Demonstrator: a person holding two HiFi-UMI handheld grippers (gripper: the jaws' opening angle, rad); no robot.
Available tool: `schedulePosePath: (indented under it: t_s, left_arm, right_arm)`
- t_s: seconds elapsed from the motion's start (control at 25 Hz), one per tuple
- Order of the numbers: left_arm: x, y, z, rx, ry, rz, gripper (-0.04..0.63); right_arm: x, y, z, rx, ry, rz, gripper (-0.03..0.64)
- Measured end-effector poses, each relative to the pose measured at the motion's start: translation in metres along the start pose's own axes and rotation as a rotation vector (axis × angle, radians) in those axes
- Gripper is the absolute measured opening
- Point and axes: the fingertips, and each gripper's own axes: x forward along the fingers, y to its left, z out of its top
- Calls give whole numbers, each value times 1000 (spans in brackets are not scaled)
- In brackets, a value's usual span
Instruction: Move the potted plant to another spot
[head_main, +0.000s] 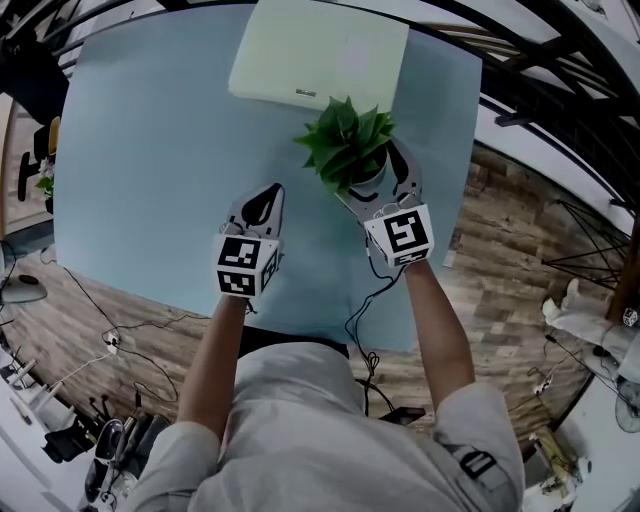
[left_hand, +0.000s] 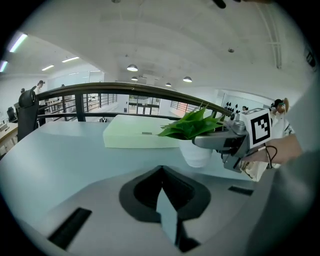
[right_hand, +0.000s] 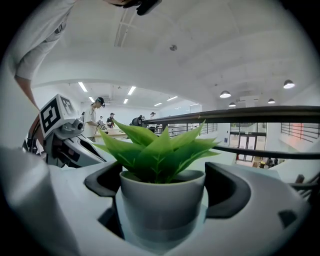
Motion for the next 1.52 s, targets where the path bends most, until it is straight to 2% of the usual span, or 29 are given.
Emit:
schedulePosePath:
  t_s: [0.24, 1.28, 1.52]
  left_arm:
    - [3, -23, -5, 3, 3, -20, 12]
    - [3, -28, -21, -11, 37, -82, 12]
    - [3, -31, -28, -9, 41, -96, 12]
  right_arm:
    - [-7, -6, -10, 16, 0, -12, 514]
    - [-24, 4, -32, 41, 44, -69, 517]
    - [-35, 11, -50, 53, 64, -93, 520]
